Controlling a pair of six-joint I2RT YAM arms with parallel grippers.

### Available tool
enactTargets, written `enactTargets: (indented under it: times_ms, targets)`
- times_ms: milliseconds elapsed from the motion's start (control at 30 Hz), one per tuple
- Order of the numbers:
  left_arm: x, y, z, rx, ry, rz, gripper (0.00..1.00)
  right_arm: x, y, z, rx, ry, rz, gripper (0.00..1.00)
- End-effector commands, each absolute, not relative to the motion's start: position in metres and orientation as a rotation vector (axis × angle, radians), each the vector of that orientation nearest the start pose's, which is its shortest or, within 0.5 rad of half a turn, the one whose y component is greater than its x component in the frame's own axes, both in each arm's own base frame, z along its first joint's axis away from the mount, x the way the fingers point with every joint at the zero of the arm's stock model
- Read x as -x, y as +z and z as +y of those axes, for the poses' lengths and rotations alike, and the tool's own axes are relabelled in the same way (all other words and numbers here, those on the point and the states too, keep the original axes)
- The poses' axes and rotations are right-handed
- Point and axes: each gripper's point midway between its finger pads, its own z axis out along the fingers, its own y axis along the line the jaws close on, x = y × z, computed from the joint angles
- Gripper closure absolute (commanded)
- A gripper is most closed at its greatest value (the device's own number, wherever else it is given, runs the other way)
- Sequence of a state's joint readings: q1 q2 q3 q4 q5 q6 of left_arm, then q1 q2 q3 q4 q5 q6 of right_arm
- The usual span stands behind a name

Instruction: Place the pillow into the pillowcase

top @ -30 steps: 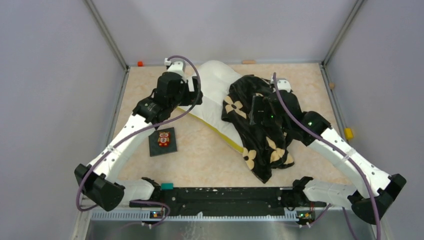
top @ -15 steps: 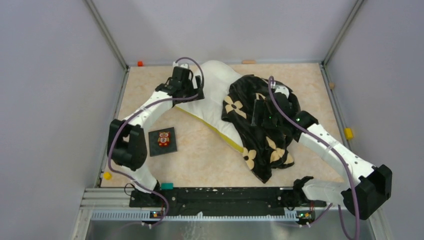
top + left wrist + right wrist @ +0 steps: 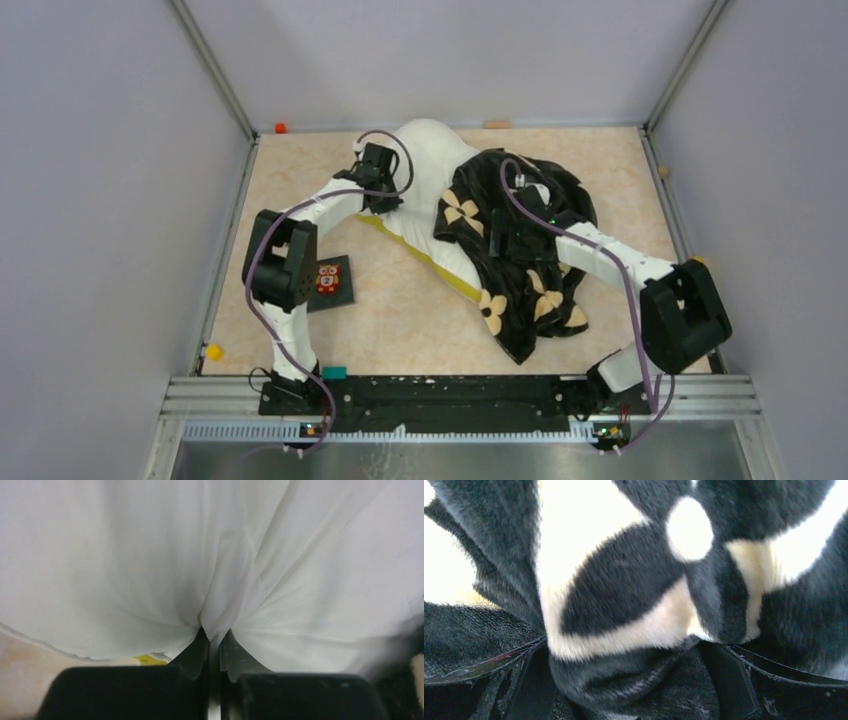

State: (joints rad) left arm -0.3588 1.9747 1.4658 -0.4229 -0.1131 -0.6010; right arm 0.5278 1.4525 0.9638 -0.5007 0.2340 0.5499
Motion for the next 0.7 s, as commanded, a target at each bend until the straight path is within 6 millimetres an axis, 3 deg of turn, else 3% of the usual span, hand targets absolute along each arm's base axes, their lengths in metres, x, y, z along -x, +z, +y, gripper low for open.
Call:
enactTargets:
  times_ms: [0,133,200,233,333,400,567,667]
  targets:
    - [-0.432,0.065,-0.091,0.63,-0.112,2.451,1.0,-0.34,0.097,0.195,-0.049,0.273,2.491,0.07]
    - [-0.402,0.078,-0.018,0.836,-0.055,2.355,1.0,-0.356,0.107,0.229,0.042,0.297,2.472,0.07]
    - [-0.395,0.08,0.011,0.905,-0.07,2.312,1.0,-0.363,0.118,0.248,0.086,0.319,2.456,0.07]
    - [-0.398,0.082,0.016,0.891,-0.098,2.299,1.0,-0.366,0.123,0.256,0.1,0.324,2.448,0.07]
    - [-0.408,0.092,0.01,0.835,-0.163,2.342,1.0,-0.371,0.14,0.268,0.124,0.346,2.413,0.07]
    - [-0.417,0.101,0.004,0.804,-0.208,2.341,0.9,-0.373,0.158,0.271,0.131,0.366,2.388,0.07]
    - [-0.431,0.15,-0.004,0.67,-0.236,2.272,0.41,-0.364,0.21,0.256,0.121,0.357,2.291,0.05]
    - [-0.434,0.186,-0.029,0.505,-0.288,2.226,0.18,-0.358,0.224,0.236,0.084,0.315,2.256,0.04]
